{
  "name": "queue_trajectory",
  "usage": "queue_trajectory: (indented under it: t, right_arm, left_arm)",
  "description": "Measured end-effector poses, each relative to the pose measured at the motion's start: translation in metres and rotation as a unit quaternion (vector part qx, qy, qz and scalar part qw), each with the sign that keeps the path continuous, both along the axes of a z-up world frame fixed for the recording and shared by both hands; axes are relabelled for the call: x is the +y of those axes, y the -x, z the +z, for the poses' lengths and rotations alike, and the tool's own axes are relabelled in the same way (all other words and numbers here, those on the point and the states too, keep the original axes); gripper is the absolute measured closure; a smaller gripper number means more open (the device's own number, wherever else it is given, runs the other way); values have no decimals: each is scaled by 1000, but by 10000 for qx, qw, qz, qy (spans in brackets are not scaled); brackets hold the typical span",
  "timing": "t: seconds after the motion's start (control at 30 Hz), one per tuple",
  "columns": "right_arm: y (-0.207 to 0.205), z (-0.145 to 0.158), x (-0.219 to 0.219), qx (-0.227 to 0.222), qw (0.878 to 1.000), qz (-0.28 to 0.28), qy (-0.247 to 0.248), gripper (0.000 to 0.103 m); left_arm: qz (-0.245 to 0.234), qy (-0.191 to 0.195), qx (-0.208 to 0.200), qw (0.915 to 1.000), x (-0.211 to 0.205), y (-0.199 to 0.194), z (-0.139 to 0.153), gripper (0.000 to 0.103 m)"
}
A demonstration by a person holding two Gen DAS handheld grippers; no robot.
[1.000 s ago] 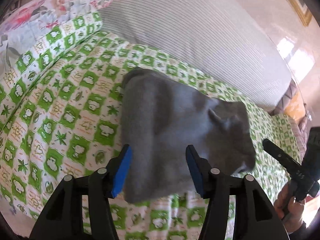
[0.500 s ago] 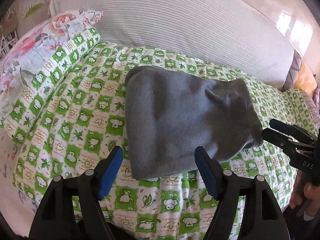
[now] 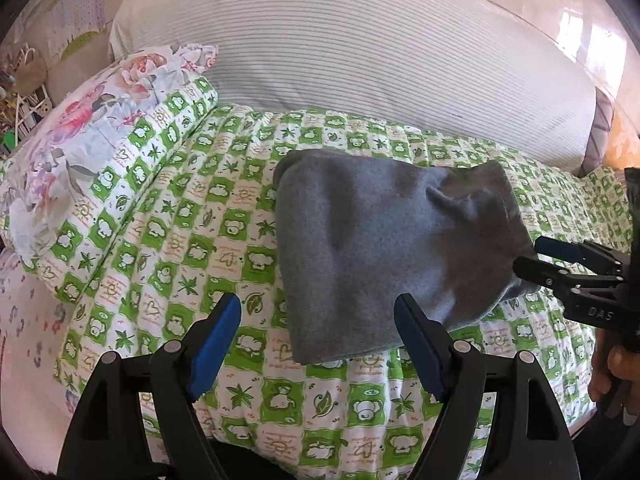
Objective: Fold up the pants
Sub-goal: 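Lower the folded sweatpants onto the sheet and open both grippers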
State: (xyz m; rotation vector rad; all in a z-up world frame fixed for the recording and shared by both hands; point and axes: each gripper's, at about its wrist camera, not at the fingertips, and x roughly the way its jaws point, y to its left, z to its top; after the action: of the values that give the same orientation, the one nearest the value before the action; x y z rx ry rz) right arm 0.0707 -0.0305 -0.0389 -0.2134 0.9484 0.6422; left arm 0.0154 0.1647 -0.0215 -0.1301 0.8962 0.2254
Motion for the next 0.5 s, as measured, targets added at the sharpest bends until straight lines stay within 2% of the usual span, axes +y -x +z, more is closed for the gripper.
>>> queue_trajectory:
  t: [0.1,0.17,0.33,0.5]
  right_arm:
    - [-7,-13,-1,152,9995,-86,258,33]
    - [-10,-17,-7,280,9991,-192,257,33]
    - [-2,-2,-11,156,9998,-47,119,32]
    - [6,14,-1,-157,9986,380,345,18]
  left_arm:
    - [31,-92,-30,9999,0,2,2,23]
    - [26,-173,-56,9998,-2,4,5,23]
    - [-65,-397,-83,9992,-10,6,9,21]
    - [-120,-526,-138,9984,-16,11,15,20]
